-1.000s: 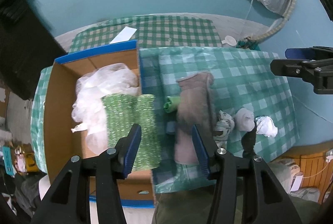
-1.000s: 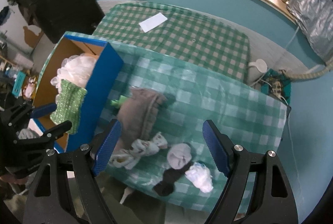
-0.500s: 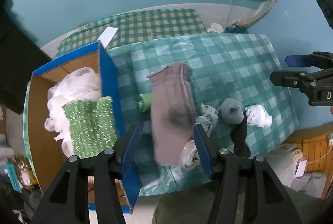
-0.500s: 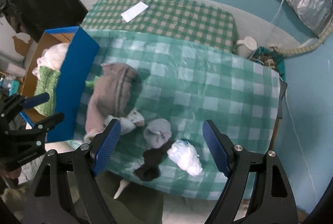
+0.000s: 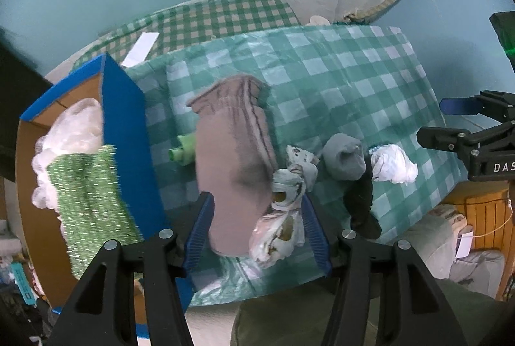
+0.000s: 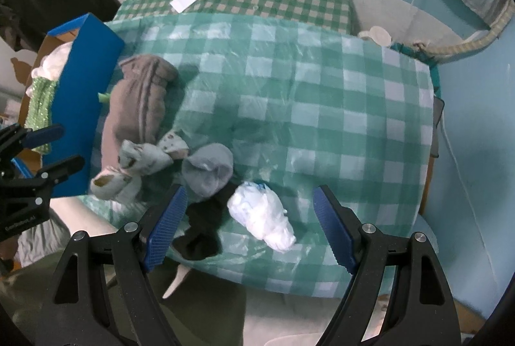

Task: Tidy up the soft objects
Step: 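Grasp the patterned cloth with the left tool while the right tool grasps the white plastic bag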

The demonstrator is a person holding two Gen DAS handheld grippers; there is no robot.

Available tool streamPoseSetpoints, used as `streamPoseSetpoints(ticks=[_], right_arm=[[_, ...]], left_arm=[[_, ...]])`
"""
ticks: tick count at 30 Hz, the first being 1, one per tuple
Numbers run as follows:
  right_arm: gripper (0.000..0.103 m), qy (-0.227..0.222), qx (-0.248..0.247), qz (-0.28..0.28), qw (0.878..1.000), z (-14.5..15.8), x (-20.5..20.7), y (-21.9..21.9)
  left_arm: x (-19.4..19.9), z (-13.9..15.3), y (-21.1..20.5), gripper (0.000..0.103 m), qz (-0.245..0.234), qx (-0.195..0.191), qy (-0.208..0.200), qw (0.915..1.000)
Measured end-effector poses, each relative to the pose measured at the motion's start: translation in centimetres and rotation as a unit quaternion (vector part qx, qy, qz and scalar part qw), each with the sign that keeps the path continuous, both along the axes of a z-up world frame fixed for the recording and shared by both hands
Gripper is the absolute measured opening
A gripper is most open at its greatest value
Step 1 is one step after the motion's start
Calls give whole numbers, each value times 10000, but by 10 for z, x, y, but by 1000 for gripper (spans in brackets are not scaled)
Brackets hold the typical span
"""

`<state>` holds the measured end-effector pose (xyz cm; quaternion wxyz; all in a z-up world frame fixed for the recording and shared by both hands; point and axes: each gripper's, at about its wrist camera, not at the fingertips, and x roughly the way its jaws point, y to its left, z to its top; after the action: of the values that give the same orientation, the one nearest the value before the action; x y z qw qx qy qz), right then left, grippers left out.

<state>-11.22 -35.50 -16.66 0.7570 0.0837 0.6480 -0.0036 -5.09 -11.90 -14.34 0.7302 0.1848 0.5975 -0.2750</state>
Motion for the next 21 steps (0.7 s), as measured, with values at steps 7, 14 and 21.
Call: streamPoseSetpoints(ticks=[7, 14, 21], right_arm=[[82, 168, 59, -31, 9998, -21, -10, -10], [82, 293, 18, 86, 9995, -41, -18, -16], [82, 361, -53, 415, 9985, -56, -25, -13]], left_arm=[[-7, -20, -21, 58, -234, 178, 59, 9995], [-7, -36, -34, 60, -370, 305, 88, 9988], [-8, -50, -41, 60, -396, 317, 288, 9983]])
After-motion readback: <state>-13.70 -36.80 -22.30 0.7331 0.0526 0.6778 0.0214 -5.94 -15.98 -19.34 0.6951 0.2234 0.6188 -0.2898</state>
